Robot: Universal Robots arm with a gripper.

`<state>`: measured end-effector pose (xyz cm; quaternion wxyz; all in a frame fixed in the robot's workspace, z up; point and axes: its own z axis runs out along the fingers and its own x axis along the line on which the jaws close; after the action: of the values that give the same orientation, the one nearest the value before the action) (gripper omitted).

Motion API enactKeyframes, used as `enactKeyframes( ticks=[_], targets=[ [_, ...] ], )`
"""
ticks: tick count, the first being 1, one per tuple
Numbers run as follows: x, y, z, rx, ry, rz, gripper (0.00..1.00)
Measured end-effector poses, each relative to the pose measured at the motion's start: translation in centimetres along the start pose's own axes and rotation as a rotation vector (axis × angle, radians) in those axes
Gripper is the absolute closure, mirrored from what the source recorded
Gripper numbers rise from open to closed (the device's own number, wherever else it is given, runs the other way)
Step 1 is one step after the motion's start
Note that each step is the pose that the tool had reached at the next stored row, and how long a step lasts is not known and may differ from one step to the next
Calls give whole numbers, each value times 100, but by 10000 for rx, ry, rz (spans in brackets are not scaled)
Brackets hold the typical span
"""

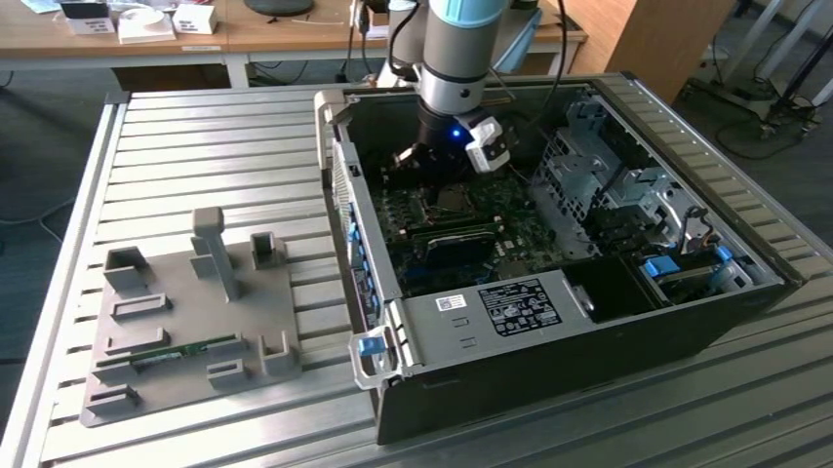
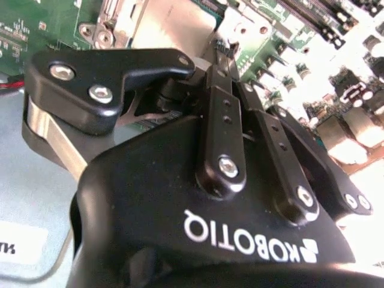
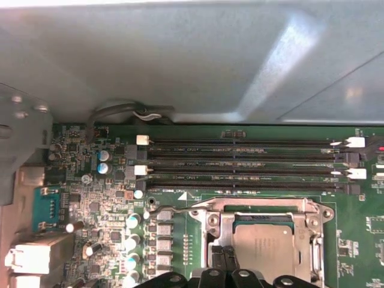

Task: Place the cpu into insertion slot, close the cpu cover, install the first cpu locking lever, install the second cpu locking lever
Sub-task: 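Close the cpu cover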

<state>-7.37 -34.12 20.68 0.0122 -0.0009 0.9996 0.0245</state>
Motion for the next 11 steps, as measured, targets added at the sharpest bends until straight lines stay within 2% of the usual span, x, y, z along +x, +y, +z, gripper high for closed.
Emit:
enactKeyframes(
  ticks=[5,11],
  targets=[
    [-2,4,-73,0,0,0,89],
    [-2,4,-80,-1,-1,0,89]
  ],
)
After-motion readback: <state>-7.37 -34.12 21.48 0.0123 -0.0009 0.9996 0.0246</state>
